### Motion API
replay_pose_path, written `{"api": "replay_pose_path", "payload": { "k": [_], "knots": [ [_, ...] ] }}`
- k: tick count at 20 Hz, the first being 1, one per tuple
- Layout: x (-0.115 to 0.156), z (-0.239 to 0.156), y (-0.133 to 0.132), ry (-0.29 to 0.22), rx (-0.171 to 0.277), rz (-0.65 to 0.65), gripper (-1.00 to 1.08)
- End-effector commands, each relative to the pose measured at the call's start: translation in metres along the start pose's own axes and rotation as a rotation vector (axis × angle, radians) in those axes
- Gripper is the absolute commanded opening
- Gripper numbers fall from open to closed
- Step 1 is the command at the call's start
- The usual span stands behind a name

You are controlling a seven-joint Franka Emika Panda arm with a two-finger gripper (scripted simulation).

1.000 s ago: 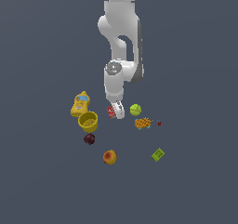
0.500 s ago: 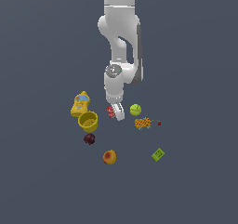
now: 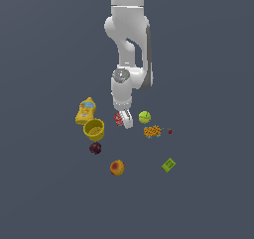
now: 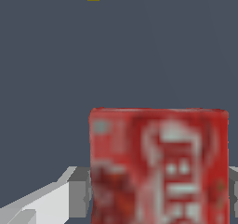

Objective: Pick up a designated object from a clutter of objects.

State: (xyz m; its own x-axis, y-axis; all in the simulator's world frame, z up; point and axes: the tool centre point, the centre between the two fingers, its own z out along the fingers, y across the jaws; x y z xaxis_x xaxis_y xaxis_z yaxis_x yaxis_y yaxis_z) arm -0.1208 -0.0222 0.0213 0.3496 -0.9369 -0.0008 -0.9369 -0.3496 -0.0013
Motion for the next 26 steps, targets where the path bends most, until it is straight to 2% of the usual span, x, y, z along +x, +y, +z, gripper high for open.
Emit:
{"api": "replay_pose_path", "payload": {
  "k": [1, 13, 26],
  "knots": [
    [-0.001, -0.002, -0.001, 0.0, 0.0, 0.0, -1.0],
    [-0.024, -0.038, -0.01, -0.001, 0.0, 0.001, -1.0],
    [-0.064, -0.108, -0.029, 0.003, -0.002, 0.003, -1.0]
  ]
}}
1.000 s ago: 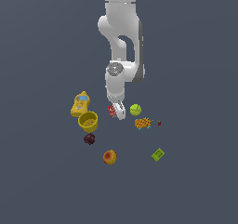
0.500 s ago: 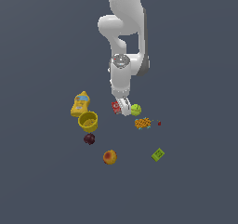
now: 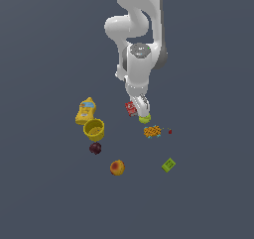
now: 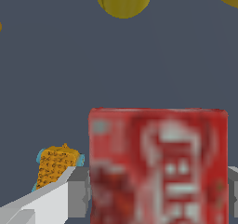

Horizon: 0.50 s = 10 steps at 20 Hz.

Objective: Pick up a designated object from a clutter of objects.

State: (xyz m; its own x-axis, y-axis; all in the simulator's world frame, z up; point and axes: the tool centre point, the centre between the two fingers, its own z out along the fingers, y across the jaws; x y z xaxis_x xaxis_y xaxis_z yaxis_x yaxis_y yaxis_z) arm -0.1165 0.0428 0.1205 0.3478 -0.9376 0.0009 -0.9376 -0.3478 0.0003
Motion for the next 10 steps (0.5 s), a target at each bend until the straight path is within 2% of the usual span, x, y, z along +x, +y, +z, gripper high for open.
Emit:
{"api": "replay_pose_path", "payload": {
  "k": [1, 10],
  "knots": [
    [-0.008, -0.015, -0.004, 0.003, 0.0, 0.001, -1.0],
    [-0.045, -0.081, -0.021, 0.007, 0.0, 0.002, -1.0]
  ]
}}
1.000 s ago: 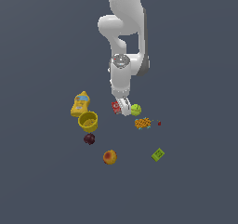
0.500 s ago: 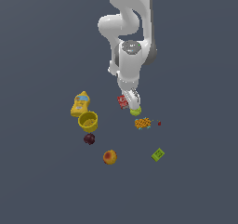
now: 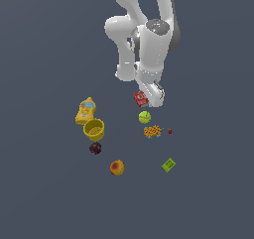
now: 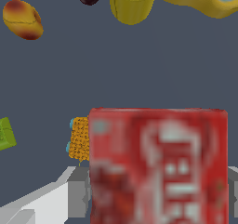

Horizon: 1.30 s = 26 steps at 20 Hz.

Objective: Pick up a designated object from a clutter of objects.

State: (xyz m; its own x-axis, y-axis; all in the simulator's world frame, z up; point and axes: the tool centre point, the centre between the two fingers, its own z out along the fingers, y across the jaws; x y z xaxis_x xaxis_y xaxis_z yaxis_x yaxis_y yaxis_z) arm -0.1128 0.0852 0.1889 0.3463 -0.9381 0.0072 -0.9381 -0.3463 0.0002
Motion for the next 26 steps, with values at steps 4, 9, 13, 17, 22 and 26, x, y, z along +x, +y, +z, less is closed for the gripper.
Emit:
{"api": "replay_pose_path", "payload": {
  "k": [4, 9, 13, 17, 22, 26],
  "knots": [
    [-0.027, -0.047, -0.012, 0.001, 0.0, 0.0, -1.0],
    [-0.054, -0.092, -0.025, -0.001, 0.0, -0.001, -1.0],
    [-0.076, -0.128, -0.035, -0.003, 0.0, -0.002, -1.0],
    [-0.094, -0.159, -0.045, -0.005, 0.0, -0.003, -1.0],
    [-0.111, -0.187, -0.055, -0.007, 0.0, -0.004, -1.0],
    [-0.119, -0.2, -0.06, -0.008, 0.0, -0.004, -1.0]
  ]
}}
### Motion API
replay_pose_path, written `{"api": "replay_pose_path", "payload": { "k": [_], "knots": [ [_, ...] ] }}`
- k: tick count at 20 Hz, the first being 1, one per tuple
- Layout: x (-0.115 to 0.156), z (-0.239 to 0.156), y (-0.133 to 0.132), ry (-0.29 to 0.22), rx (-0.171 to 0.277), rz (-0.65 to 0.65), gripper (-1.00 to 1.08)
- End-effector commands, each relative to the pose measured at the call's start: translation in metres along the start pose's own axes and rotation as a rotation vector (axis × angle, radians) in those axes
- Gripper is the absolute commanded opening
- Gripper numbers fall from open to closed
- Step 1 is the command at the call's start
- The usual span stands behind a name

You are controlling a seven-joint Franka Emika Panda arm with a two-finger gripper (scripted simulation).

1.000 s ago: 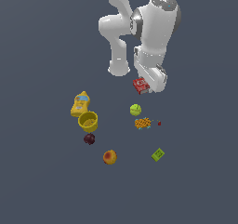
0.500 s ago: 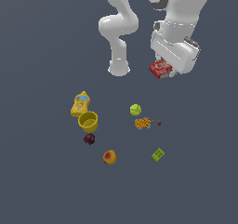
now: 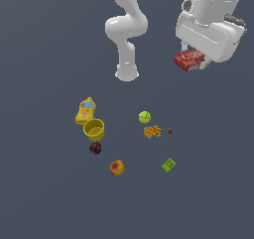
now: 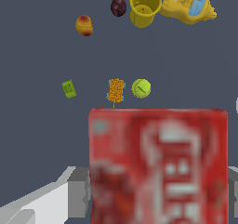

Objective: Pick up a designated object from a clutter of objects.

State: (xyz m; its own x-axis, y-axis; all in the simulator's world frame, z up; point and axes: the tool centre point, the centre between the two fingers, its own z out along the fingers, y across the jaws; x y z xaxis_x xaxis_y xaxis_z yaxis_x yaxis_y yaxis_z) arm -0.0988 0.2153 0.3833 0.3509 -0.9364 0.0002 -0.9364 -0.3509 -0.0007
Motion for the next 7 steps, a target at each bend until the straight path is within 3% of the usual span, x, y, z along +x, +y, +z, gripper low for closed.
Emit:
{"api": "replay_pose_path", "payload": {
  "k": [1, 7],
  "knots": [
    [-0.0042, -0.0075, -0.0029, -0.001, -0.001, 0.001, -1.0],
    [-0.008, -0.0139, -0.0056, -0.001, -0.001, 0.001, -1.0]
  ]
}}
